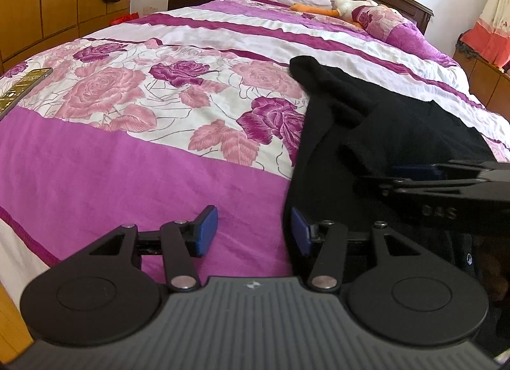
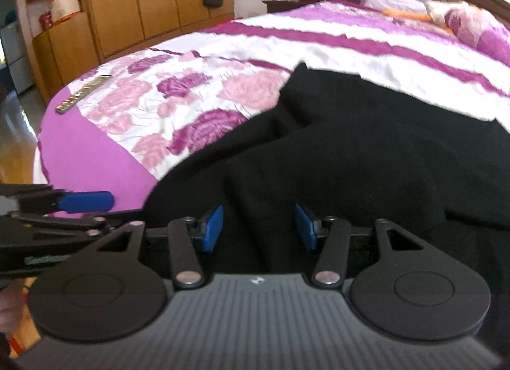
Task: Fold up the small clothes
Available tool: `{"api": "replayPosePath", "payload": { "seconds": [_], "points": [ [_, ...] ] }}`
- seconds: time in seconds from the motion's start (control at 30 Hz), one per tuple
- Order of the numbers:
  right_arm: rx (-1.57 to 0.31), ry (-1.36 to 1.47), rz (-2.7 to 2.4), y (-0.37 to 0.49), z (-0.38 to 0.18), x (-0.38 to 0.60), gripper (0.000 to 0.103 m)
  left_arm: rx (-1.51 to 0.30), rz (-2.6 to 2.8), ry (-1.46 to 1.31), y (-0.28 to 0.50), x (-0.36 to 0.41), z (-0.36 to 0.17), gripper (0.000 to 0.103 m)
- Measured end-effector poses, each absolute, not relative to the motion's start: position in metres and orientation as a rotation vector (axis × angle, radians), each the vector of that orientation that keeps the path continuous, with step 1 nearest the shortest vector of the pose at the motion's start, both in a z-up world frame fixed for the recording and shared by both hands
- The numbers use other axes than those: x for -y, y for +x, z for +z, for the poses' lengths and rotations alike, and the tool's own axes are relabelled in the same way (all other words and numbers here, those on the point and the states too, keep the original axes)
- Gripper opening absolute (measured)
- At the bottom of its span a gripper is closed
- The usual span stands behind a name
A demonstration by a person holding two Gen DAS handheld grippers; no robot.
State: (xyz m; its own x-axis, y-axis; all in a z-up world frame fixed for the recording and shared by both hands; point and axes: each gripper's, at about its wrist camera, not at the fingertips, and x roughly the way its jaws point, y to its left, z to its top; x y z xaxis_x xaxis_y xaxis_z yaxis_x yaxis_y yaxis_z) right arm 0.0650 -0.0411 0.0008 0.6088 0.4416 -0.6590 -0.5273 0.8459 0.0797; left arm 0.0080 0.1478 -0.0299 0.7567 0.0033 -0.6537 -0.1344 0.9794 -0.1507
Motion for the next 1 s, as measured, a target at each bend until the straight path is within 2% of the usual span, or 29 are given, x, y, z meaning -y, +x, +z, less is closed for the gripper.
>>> {"api": "replayPosePath", "payload": {
  "seconds": [0.17, 0.27, 0.3, 0.37, 0.4, 0.77, 1.0],
  "points": [
    [-0.718, -0.036, 0.551, 0.071, -0.008, 0.049, 0.051, -0.712, 0.079, -0.197, 0.009, -0.147, -0.03, 0.058],
    [-0.7, -0.071, 0.535, 0.069, -0.01, 0.046, 0.037, -0.716, 0.087, -0.185, 0.01, -0.146, -0.031, 0.058],
    [-0.697, -0.075, 0.533, 0.069, -0.01, 0.046, 0.027, -0.716, 0.091, -0.179, 0.01, -0.145, -0.031, 0.058],
    [-0.704, -0.038, 0.536, 0.071, -0.006, 0.05, 0.015, -0.715, 0.097, -0.164, 0.011, -0.143, -0.031, 0.058],
    [-0.708, -0.001, 0.537, 0.073, -0.003, 0.054, 0.013, -0.716, 0.099, -0.157, 0.011, -0.142, -0.032, 0.058],
    [-0.486, 0.431, 0.462, 0.056, 0.078, 0.159, 0.011, -0.718, 0.132, -0.117, 0.013, -0.137, -0.033, 0.061],
    [-0.413, 0.557, 0.222, 0.046, 0.074, 0.248, 0.01, -0.725, 0.147, -0.092, 0.015, -0.133, -0.033, 0.062]
  ]
}}
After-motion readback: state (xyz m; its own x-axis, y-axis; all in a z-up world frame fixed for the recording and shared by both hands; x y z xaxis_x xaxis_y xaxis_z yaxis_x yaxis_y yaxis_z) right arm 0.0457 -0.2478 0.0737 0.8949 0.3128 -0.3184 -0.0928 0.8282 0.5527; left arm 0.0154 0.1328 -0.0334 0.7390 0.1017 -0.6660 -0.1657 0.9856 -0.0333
